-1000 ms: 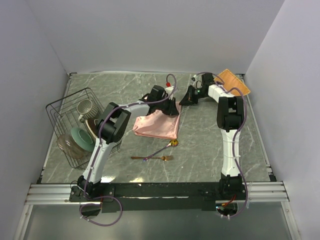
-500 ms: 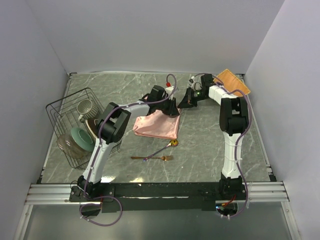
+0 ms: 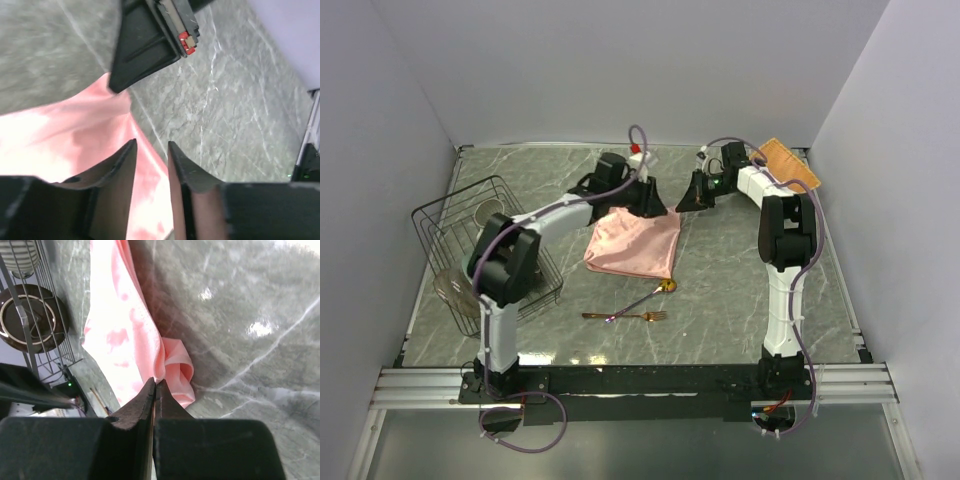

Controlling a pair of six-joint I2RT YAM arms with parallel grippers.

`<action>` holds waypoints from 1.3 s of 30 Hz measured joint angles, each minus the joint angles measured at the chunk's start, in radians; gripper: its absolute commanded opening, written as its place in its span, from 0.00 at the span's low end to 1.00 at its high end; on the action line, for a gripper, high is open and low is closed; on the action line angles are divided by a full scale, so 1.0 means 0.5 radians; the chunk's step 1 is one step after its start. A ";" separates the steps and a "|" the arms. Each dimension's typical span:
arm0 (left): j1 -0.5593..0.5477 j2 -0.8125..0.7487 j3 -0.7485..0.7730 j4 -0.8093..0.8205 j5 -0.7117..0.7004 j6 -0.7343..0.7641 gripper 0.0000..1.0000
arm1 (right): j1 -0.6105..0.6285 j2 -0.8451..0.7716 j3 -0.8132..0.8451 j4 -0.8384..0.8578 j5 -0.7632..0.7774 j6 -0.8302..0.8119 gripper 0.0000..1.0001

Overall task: Fold the napkin into a case and place the utensils inside
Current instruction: Fold the lower triangle-folded napkin at the center of the board.

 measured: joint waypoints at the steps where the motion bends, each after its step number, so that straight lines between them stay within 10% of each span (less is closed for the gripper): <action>1: 0.028 -0.050 -0.028 -0.014 0.003 -0.010 0.32 | 0.000 0.000 0.011 -0.002 -0.001 -0.015 0.00; 10: 0.363 -0.126 -0.446 -0.163 -0.041 -0.224 0.24 | 0.049 0.000 0.017 -0.105 0.002 -0.278 0.00; 39: 0.380 0.010 -0.538 -0.153 -0.079 -0.632 0.22 | 0.491 -0.374 -0.462 -0.195 0.449 -1.422 0.00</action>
